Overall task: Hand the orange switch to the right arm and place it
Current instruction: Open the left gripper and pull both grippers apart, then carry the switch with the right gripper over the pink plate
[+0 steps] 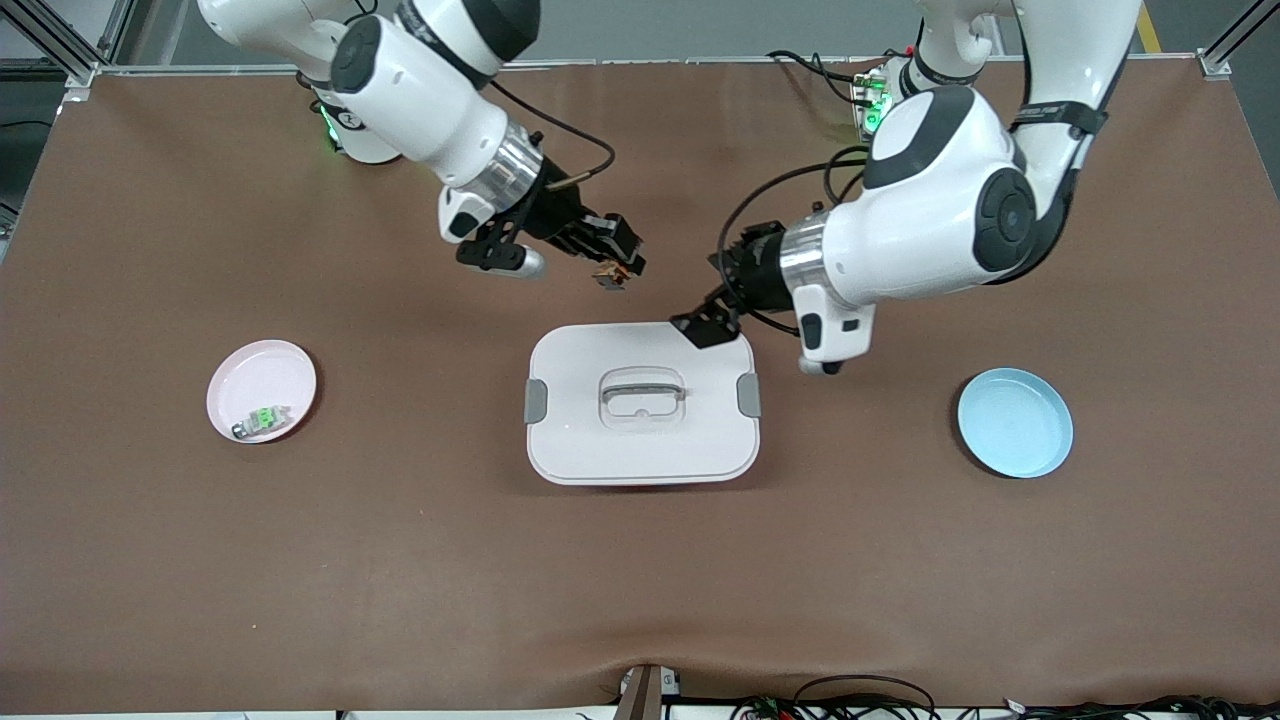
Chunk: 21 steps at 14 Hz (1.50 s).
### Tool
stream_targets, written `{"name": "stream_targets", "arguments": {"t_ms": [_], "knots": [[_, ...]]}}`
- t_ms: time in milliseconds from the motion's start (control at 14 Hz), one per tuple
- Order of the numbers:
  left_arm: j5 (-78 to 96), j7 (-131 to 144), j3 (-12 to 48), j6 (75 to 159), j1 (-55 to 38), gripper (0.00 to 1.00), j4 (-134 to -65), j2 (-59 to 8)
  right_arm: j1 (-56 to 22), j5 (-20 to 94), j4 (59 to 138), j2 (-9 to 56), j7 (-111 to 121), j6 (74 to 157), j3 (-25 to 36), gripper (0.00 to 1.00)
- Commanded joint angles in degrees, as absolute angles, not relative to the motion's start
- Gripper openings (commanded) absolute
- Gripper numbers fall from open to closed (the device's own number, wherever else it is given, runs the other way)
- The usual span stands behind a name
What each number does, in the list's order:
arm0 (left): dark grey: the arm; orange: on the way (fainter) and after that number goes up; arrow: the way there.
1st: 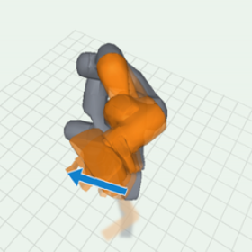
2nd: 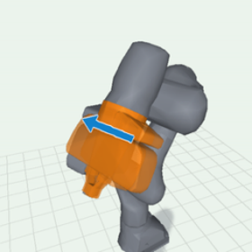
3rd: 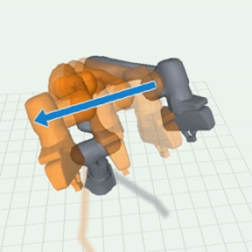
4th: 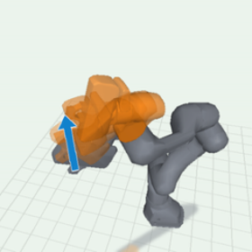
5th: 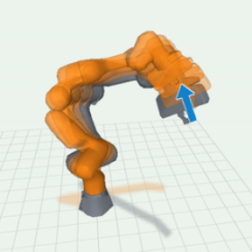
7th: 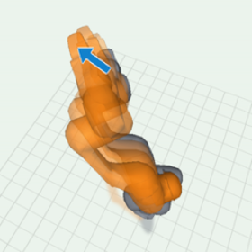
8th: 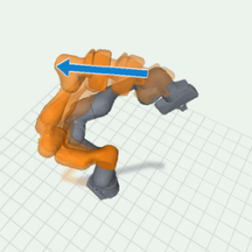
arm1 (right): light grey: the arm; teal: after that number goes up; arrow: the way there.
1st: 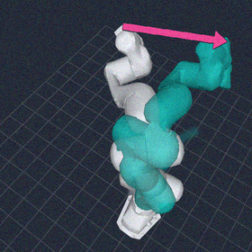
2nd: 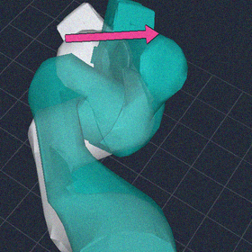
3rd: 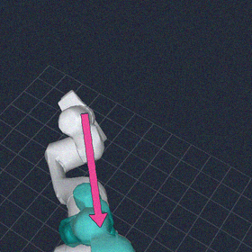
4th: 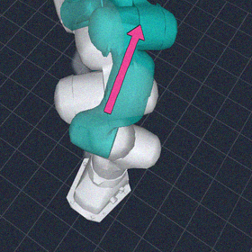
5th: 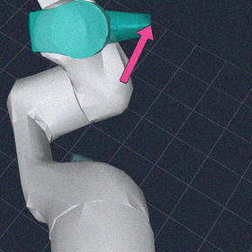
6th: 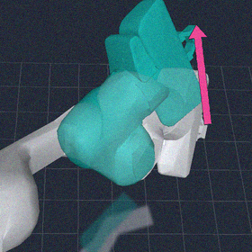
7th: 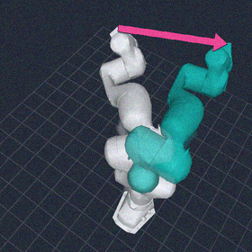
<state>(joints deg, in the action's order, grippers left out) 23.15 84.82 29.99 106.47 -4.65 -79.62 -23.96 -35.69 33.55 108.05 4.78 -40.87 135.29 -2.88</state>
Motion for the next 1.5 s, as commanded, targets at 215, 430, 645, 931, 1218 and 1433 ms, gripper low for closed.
{"name": "stream_targets", "arguments": {"t_ms": [215, 430, 645, 931, 1218, 1433], "knots": [[10.30, 79.66, 29.62, 100.82, 0.51, 1.00, -79.10, -21.36, -25.24, 27.09, 108.11, -0.26, -16.83, 116.66, -3.25, 0.01], [0.83, 71.31, 29.44, 97.91, 3.95, 1.00, -79.10, -19.17, -20.76, 18.49, 105.83, -0.27, -7.51, 108.48, -3.25, 0.07], [-5.79, 61.12, 29.09, 97.82, 7.02, 1.00, -79.10, -19.60, -15.31, 12.85, 105.56, -0.26, 8.12, 105.13, -3.25, 0.07], [-7.38, 42.49, 29.09, 97.82, 12.90, 1.00, -79.10, -19.25, -11.00, 1.60, 105.73, -0.44, 24.75, 103.80, -3.25, 0.07], [-8.88, 31.14, 29.09, 97.65, 16.52, 1.00, -79.10, -17.23, -3.97, -2.28, 105.91, -0.09, 42.93, 104.41, -3.25, 0.07], [-8.79, 25.94, 29.09, 95.11, 17.84, 1.00, -79.19, -15.47, 1.21, -3.34, 107.92, 0.17, 54.54, 109.23, -3.25, 0.07]]}}
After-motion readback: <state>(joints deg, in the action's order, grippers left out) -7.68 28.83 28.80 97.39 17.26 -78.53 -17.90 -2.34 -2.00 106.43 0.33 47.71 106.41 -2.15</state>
